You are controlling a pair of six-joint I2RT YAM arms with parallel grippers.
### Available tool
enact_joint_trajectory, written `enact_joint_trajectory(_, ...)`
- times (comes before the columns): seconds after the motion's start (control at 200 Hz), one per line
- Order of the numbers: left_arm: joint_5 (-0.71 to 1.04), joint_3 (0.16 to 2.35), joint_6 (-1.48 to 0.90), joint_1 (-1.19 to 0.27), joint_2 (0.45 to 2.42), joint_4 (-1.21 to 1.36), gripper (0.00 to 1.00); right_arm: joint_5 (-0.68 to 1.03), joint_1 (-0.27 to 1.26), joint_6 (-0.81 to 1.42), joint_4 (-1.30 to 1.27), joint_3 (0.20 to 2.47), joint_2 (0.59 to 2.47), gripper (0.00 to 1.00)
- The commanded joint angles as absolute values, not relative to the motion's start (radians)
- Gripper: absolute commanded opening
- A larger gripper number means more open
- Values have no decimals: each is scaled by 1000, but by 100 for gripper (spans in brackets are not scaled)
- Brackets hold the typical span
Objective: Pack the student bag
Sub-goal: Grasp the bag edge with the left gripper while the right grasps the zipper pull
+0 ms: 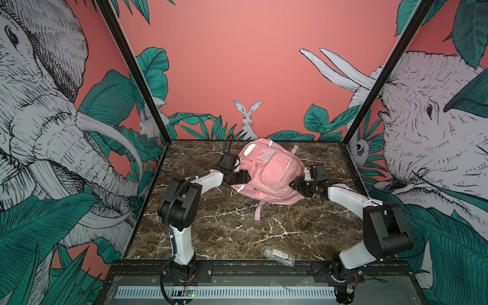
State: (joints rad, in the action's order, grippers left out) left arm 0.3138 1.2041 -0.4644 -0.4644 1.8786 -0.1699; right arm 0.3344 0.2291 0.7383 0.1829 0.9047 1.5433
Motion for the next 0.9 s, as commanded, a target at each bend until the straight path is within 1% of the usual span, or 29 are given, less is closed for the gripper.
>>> enact_joint_trajectory(0.0,347,1148,-517,-526,1863,-259,70,326,213,659,262,961,1522,55)
enact_joint_trajectory(0.055,348,1150,-524,-549,1849,-262,70,303,219,623,295,975,1487,55)
enact_joint_trajectory(0.105,348,1150,-530,-568,1838,-261,70,237,247,580,363,996,1452,55)
enact_joint_trajectory(0.21,358,1158,-542,-593,1826,-258,70,67,357,507,490,1033,1386,55)
enact_joint_trajectory(0.415,357,1198,-515,-599,1809,-306,70,-90,561,496,553,1021,1328,53)
enact_joint_trajectory(0.49,341,1215,-491,-599,1794,-334,70,-82,601,505,518,988,1321,53)
enact_joint_trajectory(0.67,324,1245,-460,-592,1784,-369,70,3,680,513,354,932,1353,51)
enact_joint_trajectory(0.755,321,1245,-457,-580,1781,-375,71,26,721,486,289,945,1410,47)
enact_joint_trajectory(0.835,336,1240,-464,-559,1777,-371,70,59,747,451,256,969,1475,39)
enact_joint_trajectory(0.895,344,1237,-465,-547,1770,-368,70,55,767,434,245,985,1510,35)
